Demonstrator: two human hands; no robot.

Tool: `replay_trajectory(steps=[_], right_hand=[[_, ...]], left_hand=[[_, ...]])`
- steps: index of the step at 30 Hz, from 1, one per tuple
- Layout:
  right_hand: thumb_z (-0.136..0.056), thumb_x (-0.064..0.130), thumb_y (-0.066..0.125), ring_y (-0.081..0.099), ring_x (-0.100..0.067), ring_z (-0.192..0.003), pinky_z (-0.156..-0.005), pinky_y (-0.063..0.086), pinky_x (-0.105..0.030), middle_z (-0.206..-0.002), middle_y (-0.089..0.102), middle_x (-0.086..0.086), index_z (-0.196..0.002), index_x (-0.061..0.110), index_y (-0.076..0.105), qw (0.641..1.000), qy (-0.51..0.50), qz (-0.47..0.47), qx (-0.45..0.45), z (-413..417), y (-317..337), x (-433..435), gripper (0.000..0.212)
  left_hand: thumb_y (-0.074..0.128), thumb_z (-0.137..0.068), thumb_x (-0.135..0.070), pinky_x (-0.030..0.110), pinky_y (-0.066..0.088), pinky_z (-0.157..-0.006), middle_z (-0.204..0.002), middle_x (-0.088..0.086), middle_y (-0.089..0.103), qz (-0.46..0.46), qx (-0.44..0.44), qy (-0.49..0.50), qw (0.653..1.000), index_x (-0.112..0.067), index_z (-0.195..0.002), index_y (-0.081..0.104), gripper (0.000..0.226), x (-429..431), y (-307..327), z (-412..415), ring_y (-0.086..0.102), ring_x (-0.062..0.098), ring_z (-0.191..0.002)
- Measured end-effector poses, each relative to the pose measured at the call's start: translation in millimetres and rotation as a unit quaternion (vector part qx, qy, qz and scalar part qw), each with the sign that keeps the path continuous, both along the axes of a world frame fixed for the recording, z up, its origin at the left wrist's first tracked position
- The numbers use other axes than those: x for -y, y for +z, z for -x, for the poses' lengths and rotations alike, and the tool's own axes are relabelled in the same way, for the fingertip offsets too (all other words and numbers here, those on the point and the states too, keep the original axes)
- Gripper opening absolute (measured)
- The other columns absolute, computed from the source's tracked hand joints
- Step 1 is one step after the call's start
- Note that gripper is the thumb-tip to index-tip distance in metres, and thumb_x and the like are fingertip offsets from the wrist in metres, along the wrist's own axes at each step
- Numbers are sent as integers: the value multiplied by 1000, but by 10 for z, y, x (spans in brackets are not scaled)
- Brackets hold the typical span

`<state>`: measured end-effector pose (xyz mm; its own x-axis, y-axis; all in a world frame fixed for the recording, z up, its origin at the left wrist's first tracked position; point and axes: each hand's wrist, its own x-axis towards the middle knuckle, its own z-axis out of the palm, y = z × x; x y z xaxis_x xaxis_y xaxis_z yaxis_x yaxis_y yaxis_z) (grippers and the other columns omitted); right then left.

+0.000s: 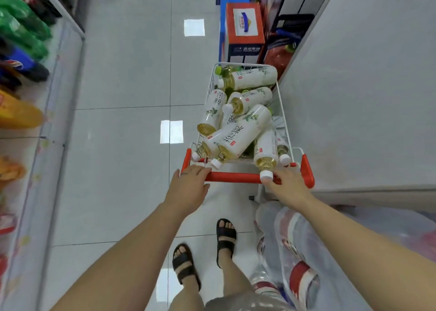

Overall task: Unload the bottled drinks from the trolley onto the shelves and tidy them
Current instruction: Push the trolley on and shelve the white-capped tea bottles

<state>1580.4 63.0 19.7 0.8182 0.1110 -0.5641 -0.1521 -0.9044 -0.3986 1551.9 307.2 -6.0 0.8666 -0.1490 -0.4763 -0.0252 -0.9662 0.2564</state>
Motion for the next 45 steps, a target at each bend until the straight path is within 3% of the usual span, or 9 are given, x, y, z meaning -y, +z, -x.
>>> replay_trajectory(steps=[3, 7, 11, 18, 23, 28, 34, 41, 45], right_hand=[[-89, 39, 52, 53, -24, -80, -71, 40, -35, -82, 57, -6, -76, 17, 54, 999, 1, -25, 20, -3, -146, 32, 26], [-79, 29, 67, 54, -24, -86, -79, 43, -36, -91, 59, -5, -87, 19, 59, 998, 12, -17, 52, 64, -290, 37, 15], [-85, 18, 63, 56, -22, -86, -77, 43, -32, -90, 62, -5, -91, 12, 63, 998, 12, 19, 59, 144, -341, 6, 9], [-90, 28, 56, 55, -19, -82, -73, 47, -34, -88, 62, 0, -98, 23, 65, 995, 81, 43, 46, 393, -321, -316, 13], [-89, 31, 58, 56, -18, -78, -67, 44, -31, -78, 58, 3, -92, 24, 63, 991, 120, 20, 53, 847, -287, -745, 10], [-89, 35, 58, 53, -12, -73, -62, 38, -26, -74, 54, 10, -92, 27, 64, 980, 188, 21, 57, 1225, -291, -1157, 11], [-87, 38, 61, 56, -15, -75, -68, 47, -30, -79, 61, 5, -92, 26, 67, 962, 268, 13, 49, 1501, -300, -1629, 15], [-87, 38, 60, 61, -18, -81, -77, 51, -36, -88, 69, 1, -98, 23, 70, 915, 397, -10, 64, 1579, -281, -2175, 21], [-87, 34, 61, 61, -18, -77, -74, 52, -35, -84, 69, 0, -96, 20, 71, 888, 457, -22, 46, 1512, -247, -2489, 19]], left_hand=[[39, -97, -40, 43, 31, -107, -133, -2, 50, -38, 15, -27, 999, -27, -134, 40, 39, 1, -155, -77, 42, 23, -126], [37, -97, -44, 38, 35, -97, -120, -1, 57, -69, 22, -55, 996, -25, -124, 47, 34, -43, -197, -108, 50, 24, -114], [38, -97, -45, 36, 37, -92, -116, -3, 60, -73, 38, -63, 995, -25, -121, 50, 34, -90, -205, 34, 54, 22, -109], [37, -96, -48, 35, 40, -87, -112, -5, 62, -70, 59, -54, 994, -28, -121, 49, 35, -470, -204, 532, 58, 19, -102], [36, -96, -49, 33, 41, -86, -111, -7, 62, -79, 56, -29, 995, -29, -123, 48, 36, -905, -163, 1137, 59, 17, -102], [37, -95, -51, 32, 42, -83, -109, -8, 63, -84, 47, 25, 995, -30, -124, 48, 37, -1254, -161, 1827, 60, 16, -99], [38, -95, -51, 33, 43, -86, -110, -9, 62, -71, 24, 125, 989, -31, -125, 47, 38, -1513, -161, 2586, 60, 16, -99], [37, -95, -49, 28, 33, -72, -104, -8, 62, -75, 4, 261, 962, -32, -119, 51, 32, -1563, -162, 3263, 58, 16, -96], [37, -98, -40, 31, 37, -82, -112, -7, 60, -31, -12, 332, 943, -32, -129, 45, 33, -1538, -166, 3550, 55, 18, -102]])
